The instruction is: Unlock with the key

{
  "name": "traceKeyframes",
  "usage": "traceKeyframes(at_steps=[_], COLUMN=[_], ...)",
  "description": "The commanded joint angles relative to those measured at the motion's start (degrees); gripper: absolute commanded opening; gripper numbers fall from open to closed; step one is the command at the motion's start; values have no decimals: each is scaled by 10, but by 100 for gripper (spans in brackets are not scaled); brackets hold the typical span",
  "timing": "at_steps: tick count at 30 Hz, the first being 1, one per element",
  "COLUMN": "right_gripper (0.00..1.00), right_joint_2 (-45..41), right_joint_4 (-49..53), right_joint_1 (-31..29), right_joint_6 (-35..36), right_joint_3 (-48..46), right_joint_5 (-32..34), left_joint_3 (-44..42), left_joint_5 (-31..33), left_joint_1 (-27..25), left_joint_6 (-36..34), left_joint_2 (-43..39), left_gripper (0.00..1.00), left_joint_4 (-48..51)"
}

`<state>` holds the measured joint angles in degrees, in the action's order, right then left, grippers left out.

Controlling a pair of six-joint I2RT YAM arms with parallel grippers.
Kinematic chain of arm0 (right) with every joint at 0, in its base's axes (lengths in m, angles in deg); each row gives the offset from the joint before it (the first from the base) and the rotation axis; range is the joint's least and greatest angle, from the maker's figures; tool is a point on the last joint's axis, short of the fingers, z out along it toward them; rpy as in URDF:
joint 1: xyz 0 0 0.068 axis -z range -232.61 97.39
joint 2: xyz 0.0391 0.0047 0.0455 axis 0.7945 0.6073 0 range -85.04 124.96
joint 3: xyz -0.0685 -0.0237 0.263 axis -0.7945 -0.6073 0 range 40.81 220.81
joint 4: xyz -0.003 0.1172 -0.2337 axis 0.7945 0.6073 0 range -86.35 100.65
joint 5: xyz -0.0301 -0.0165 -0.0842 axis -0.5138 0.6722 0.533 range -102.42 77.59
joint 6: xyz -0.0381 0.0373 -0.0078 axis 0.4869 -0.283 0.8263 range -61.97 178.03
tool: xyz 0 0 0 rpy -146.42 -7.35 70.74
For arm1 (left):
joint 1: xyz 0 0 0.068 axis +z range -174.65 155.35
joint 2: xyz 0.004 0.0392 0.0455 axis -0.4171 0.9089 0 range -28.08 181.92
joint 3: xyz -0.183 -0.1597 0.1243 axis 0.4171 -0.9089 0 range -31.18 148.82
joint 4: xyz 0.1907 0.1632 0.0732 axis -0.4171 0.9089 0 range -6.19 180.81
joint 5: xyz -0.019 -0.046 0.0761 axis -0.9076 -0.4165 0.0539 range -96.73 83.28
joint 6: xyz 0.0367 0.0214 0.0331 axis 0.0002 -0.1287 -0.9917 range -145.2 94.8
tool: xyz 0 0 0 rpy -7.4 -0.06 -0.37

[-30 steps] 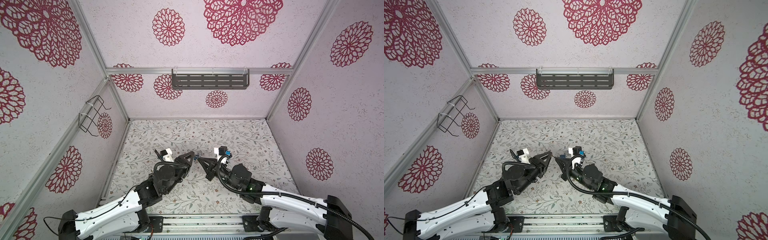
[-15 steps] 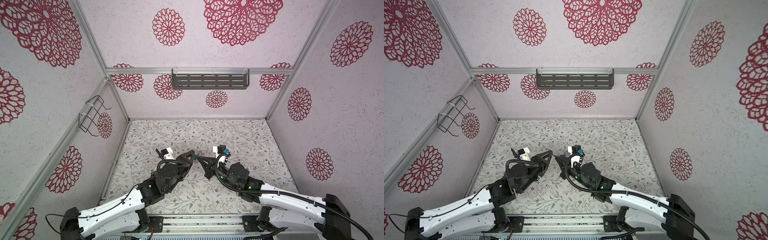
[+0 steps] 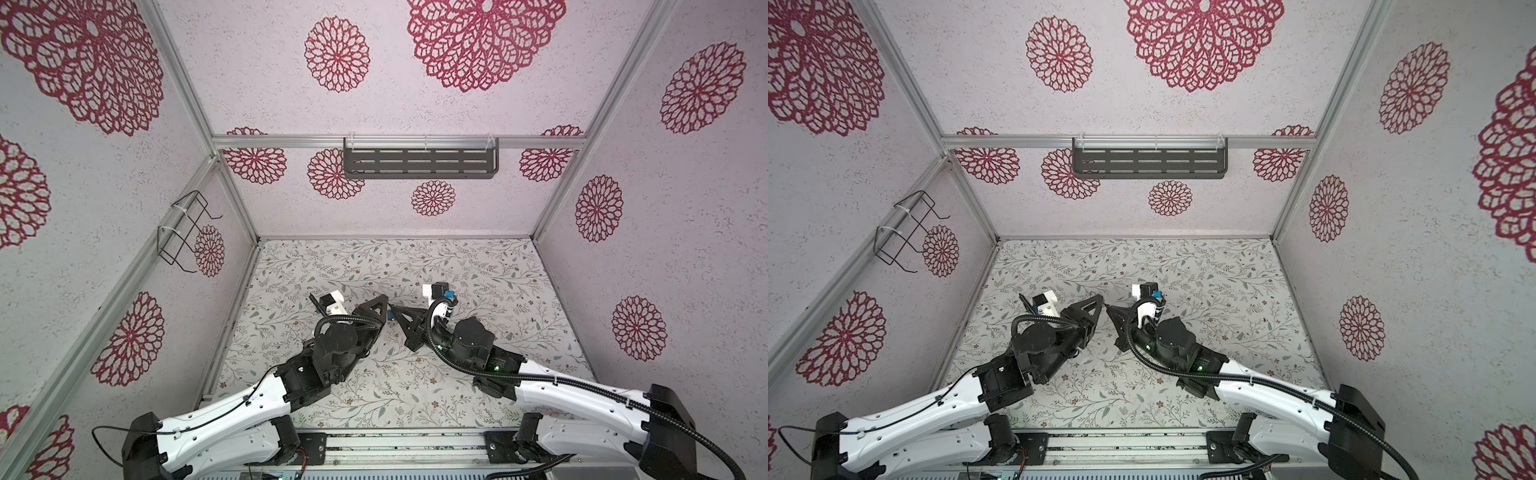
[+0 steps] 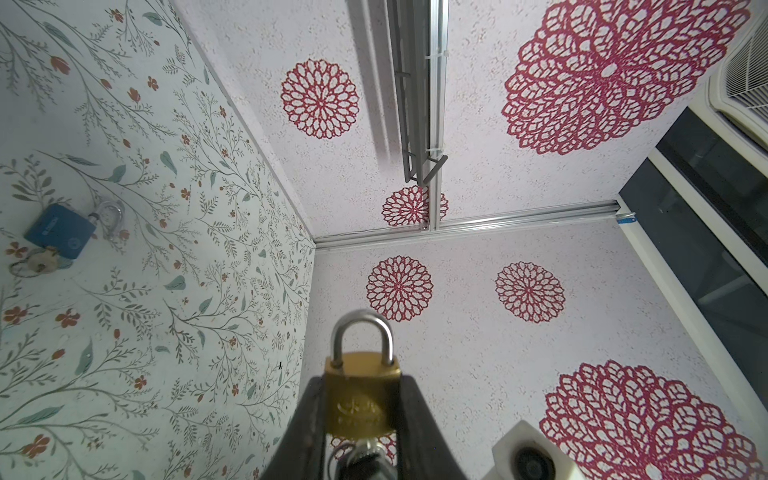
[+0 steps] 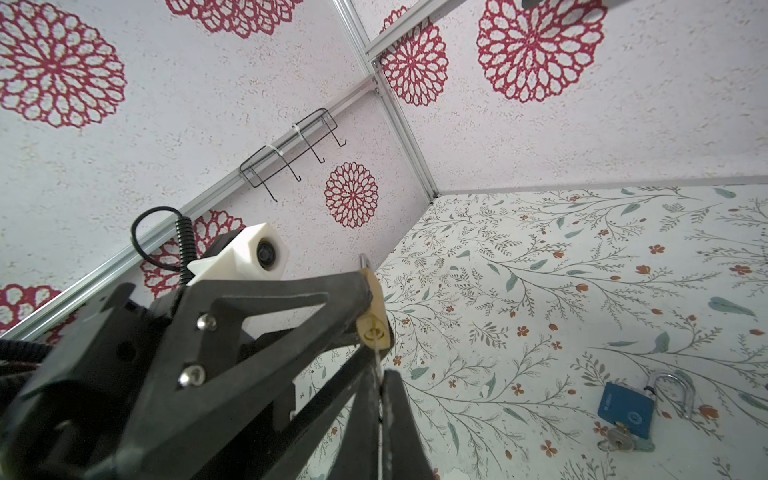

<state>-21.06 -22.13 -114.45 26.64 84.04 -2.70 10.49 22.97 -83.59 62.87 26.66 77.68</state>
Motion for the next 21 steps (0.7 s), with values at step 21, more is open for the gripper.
traceKeyframes(at_steps=[21], right_gripper=[0], right_joint_2=[26], right_joint_4=[-27], right_joint_1=[32], right_joint_6=[56], right_joint_3=[61], right_joint_5=[-82], left_joint_3=[42], left_joint_5=[-120], left_joint_1=[-31], left_joint_6=[-27], left_joint_2=[35], left_gripper=[0], left_joint_4=[1])
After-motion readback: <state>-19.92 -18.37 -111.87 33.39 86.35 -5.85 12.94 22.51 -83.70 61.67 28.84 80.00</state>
